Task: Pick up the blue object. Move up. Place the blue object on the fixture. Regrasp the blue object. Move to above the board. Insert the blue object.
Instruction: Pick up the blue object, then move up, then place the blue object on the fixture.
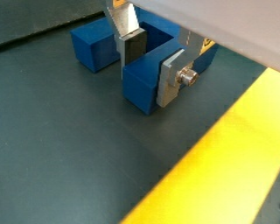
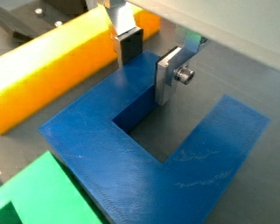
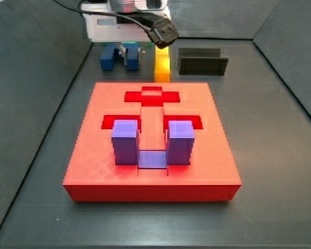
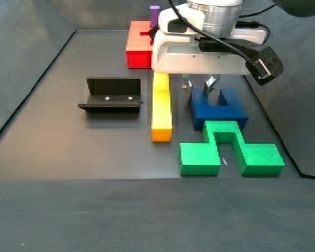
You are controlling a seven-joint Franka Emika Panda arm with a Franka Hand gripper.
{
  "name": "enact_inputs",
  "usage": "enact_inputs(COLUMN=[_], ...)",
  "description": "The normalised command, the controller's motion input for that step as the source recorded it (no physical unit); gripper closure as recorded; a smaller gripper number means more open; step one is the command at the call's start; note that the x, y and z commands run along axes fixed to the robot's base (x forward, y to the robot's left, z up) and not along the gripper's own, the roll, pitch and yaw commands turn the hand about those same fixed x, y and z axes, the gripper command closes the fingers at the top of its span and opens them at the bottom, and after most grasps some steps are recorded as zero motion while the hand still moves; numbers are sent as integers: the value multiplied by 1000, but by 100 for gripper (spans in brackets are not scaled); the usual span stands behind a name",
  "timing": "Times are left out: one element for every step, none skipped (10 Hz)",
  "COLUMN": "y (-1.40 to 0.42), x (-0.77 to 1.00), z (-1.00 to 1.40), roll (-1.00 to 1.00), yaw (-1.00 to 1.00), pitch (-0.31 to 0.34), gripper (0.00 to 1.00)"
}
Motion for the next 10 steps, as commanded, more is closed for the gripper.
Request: enact_inputs(y=[0, 0, 0, 24, 31, 17, 0, -54, 0, 171], x=[0, 0, 0, 39, 11, 24, 0, 0, 23, 337], z=[0, 0, 833, 746, 551, 297, 0, -54, -191, 126], roll=[0, 0, 0, 12, 29, 58, -9, -114, -317, -780], yaw=[0, 0, 0, -10, -20, -13, 0, 0, -340, -463], pitch=[0, 0, 0, 24, 74, 60, 0, -37, -229, 0], gripper=[100, 100, 100, 100, 100, 100, 100, 100, 100, 100])
